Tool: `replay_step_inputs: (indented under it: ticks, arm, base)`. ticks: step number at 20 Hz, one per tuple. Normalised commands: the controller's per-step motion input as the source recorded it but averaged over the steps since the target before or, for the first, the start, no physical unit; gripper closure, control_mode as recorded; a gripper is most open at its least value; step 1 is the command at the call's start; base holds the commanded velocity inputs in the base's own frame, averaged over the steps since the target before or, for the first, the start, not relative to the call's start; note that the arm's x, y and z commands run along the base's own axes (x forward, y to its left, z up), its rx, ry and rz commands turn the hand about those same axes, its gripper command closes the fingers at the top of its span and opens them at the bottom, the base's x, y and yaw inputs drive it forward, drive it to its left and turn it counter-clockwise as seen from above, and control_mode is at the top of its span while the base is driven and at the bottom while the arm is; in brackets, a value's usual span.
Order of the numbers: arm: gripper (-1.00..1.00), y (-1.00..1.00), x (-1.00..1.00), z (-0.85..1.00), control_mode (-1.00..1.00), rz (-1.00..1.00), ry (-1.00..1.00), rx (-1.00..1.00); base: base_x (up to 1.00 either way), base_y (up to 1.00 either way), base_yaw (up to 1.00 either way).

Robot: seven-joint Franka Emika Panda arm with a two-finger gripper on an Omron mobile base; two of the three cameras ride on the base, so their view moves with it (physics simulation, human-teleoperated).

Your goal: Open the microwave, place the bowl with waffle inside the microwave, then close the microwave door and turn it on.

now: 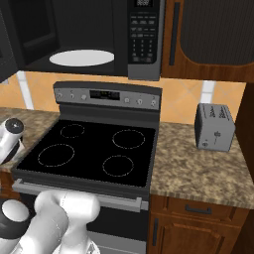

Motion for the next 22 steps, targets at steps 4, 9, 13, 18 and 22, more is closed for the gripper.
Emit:
replay_step_inputs:
  ticks: [4, 9, 13, 18, 22]
  arm:
    - [-1.00, 0.19, 0.41, -0.07, -1.00, 0.00, 0.01, 0.00]
    - [-1.00, 0.01, 0.49, -0.12, -1.00, 0.03, 0.07, 0.00]
    - [-1.00, 0.03, 0.39, -0.22, -1.00, 0.04, 0.07, 0.00]
    - [-1.00, 0.32, 0.19, -0.27, -1.00, 0.05, 0.04, 0.00]
    - [-1.00, 0.46, 0.04, -0.32, -1.00, 0.06, 0.02, 0.00]
  base:
    - [0.00, 0.00, 0.00]
    - [0.00, 0.00, 0.00]
    - [0.00, 0.00, 0.00]
    - [0.00, 0.00, 0.00]
    - [0.00, 0.00, 0.00]
